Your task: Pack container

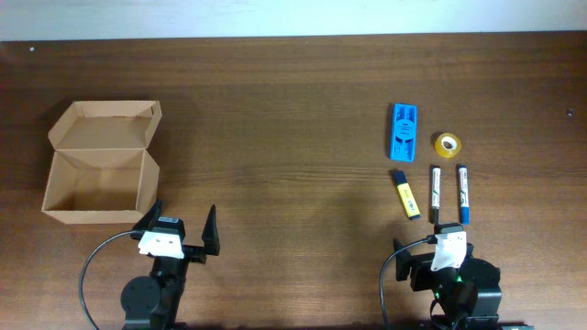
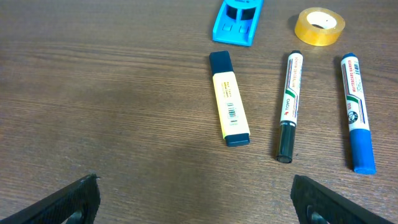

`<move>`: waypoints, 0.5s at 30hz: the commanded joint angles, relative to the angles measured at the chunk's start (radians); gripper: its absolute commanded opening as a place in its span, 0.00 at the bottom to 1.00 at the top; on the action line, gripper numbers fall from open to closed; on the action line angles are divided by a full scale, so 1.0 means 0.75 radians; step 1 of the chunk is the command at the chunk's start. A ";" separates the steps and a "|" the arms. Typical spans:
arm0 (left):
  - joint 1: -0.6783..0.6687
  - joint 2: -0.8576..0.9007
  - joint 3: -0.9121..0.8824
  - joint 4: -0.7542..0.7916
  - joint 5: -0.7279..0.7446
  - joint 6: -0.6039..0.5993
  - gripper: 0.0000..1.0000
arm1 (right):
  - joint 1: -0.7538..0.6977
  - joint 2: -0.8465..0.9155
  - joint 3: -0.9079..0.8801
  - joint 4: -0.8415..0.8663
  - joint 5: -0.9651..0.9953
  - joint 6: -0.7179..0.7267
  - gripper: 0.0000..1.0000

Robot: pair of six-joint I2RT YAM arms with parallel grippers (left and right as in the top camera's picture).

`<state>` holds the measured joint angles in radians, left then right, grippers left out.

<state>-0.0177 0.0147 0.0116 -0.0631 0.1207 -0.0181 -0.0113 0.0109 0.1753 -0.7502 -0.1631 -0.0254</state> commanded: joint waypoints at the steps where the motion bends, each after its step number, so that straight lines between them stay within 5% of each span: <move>1: -0.007 -0.011 -0.004 -0.007 0.019 0.015 1.00 | 0.004 -0.011 -0.011 0.004 -0.003 0.009 0.99; 15: -0.007 -0.012 -0.004 -0.007 0.019 0.015 1.00 | 0.004 -0.011 -0.011 0.004 -0.003 0.009 1.00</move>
<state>-0.0177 0.0147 0.0116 -0.0628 0.1207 -0.0181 -0.0113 0.0109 0.1753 -0.7502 -0.1631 -0.0254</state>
